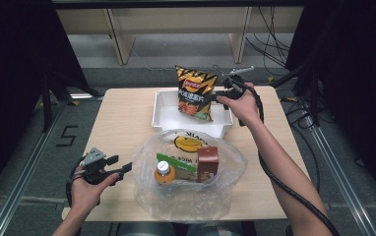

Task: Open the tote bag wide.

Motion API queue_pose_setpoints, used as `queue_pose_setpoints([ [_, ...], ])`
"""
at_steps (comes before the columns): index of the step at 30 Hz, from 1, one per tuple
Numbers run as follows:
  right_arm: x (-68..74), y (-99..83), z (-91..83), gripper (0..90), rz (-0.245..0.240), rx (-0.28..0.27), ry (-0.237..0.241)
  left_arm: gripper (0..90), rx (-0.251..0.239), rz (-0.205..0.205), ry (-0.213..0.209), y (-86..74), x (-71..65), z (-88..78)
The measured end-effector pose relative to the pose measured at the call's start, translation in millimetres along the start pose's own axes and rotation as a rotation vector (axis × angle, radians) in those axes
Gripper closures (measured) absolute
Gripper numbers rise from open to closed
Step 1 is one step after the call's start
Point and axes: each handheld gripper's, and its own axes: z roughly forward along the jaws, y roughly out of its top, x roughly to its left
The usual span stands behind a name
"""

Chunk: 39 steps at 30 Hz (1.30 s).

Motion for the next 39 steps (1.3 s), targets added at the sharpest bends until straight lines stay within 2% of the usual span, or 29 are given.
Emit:
queue_pose_setpoints([
  [2,2.4,-1.2,-1.3,69.6,-0.006,-0.002,0.001,32.7,0.001,0.0,0.0,0.0,-0.4,0.0],
  [3,4.2,-1.0,-3.0,70.6,0.009,0.007,0.005,32.7,0.001,0.0,0.001,0.1,-0.7,-0.1],
  [5,5.0,-1.7,-5.8,72.4,-0.007,0.007,-0.002,32.7,0.001,0.003,-0.001,0.4,-0.8,-0.1],
  [8,8.4,-2.4,-10.2,74.5,-0.005,0.023,0.004,32.7,0.001,0.003,0.0,0.4,-1.0,-0.2],
  [11,9.8,-2.7,-14.4,76.0,-0.031,0.033,0.01,32.7,0.001,-0.005,-0.005,0.4,-1.2,0.3],
  [12,11.3,-3.3,-14.5,76.5,-0.025,0.015,0.017,32.7,0.0,-0.001,-0.002,0.6,-1.5,0.0],
  [13,11.4,-3.5,-15.0,77.0,-0.047,0.006,0.009,32.7,0.0,0.001,-0.003,0.7,-1.5,0.1],
  [14,13.5,-3.9,-16.1,77.2,-0.038,0.007,0.018,32.7,-0.001,0.002,-0.003,0.7,-1.6,0.2],
  [15,12.4,-4.2,-16.5,77.5,-0.062,0.004,0.019,32.7,-0.001,0.002,-0.001,0.8,-2.0,0.2],
  [16,13.2,-4.1,-18.2,77.9,-0.081,0.016,0.025,32.7,-0.001,0.001,-0.001,0.8,-2.1,0.1],
  [18,16.5,-5.0,-20.9,78.2,-0.072,0.038,0.03,32.7,0.0,0.003,0.0,0.8,-2.2,0.1],
  [19,18.3,-5.5,-20.8,78.4,-0.068,0.029,0.037,32.7,0.0,0.004,-0.001,0.9,-2.3,0.2],
  [20,18.3,-5.2,-23.1,78.5,-0.09,0.049,0.043,32.7,0.0,0.005,-0.001,0.9,-2.3,0.2],
  [22,21.7,-6.7,-24.5,78.6,-0.091,0.06,0.061,32.7,0.0,0.002,-0.003,0.8,-2.6,0.5],
  [23,21.8,-7.4,-24.7,78.6,-0.111,0.056,0.049,32.8,-0.001,-0.007,0.0,0.6,-3.2,0.8],
  [24,23.0,-8.2,-23.3,78.6,-0.118,0.046,0.064,32.7,0.0,-0.001,-0.002,0.6,-3.3,0.7],
  [25,25.7,-8.0,-26.4,78.6,-0.1,0.077,0.068,32.7,0.002,0.005,-0.002,0.6,-3.2,0.8],
  [28,28.9,-9.2,-26.4,78.5,-0.138,0.076,0.087,32.7,0.004,0.006,-0.004,0.4,-3.8,1.3],
  [31,33.9,-10.3,-27.3,78.5,-0.137,0.083,0.093,32.7,0.003,0.006,-0.004,0.3,-3.7,1.7],
  [32,35.6,-9.8,-28.8,78.4,-0.136,0.103,0.1,32.7,0.005,0.005,-0.003,0.1,-3.7,1.8],
  [34,39.4,-9.8,-29.5,78.2,-0.156,0.098,0.099,32.7,0.007,0.005,-0.006,-0.2,-3.9,2.3],
  [35,40.9,-9.1,-30.3,78.0,-0.164,0.111,0.12,32.7,0.008,0.001,-0.004,-0.3,-4.3,2.4],
  [36,44.3,-9.2,-31.9,77.8,-0.148,0.121,0.119,32.7,0.008,0.007,-0.009,-0.2,-4.1,2.6],
  [37,45.4,-8.8,-32.1,77.8,-0.167,0.112,0.109,32.7,0.007,0.01,-0.009,-0.1,-4.3,2.7],
  [39,51.5,-8.5,-35.2,77.4,-0.141,0.145,0.129,32.7,0.01,0.013,-0.008,0.0,-4.7,2.6],
])
